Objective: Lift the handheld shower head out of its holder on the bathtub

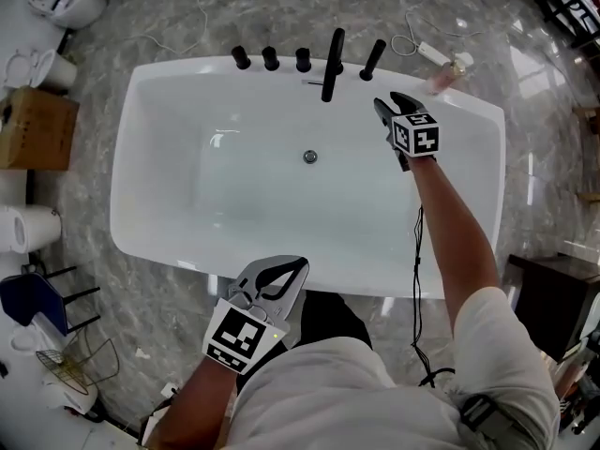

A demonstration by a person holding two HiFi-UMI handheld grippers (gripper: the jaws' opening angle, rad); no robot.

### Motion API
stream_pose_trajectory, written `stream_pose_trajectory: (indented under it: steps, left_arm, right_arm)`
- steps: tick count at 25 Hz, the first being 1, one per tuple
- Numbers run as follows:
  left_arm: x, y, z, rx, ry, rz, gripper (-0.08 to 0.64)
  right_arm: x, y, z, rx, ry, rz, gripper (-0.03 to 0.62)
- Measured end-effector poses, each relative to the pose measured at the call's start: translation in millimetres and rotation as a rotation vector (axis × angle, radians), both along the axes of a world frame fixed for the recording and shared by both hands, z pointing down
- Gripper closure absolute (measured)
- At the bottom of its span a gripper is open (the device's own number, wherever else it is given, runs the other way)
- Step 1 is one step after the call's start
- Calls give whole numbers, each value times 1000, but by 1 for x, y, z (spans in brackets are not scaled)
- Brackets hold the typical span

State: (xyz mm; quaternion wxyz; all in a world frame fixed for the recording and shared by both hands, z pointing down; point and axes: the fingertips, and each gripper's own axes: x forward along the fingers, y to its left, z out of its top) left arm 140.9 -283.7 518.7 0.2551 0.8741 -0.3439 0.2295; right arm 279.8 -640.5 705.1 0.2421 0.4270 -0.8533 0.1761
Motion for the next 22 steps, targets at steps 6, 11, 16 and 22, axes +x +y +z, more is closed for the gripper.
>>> stream_pose_trajectory:
  steps: [6,11,16,22]
  left_arm:
    - [-13,-19,13,-6,-16,-15,552]
    - [-18,-22,24,-36,-1,-35,552]
    - [-20,-25,37,-64,10,-49,552]
    - [-23,-33,54,-75,13,-53,552]
  right_arm:
    - [-1,-47,23,-8,-1,47,387]
    - [-4,-79,44,-27,19,64,379]
    - [-4,-111,61,-35,20,90,373]
    - [-9,-141,76,-43,-8,133,370]
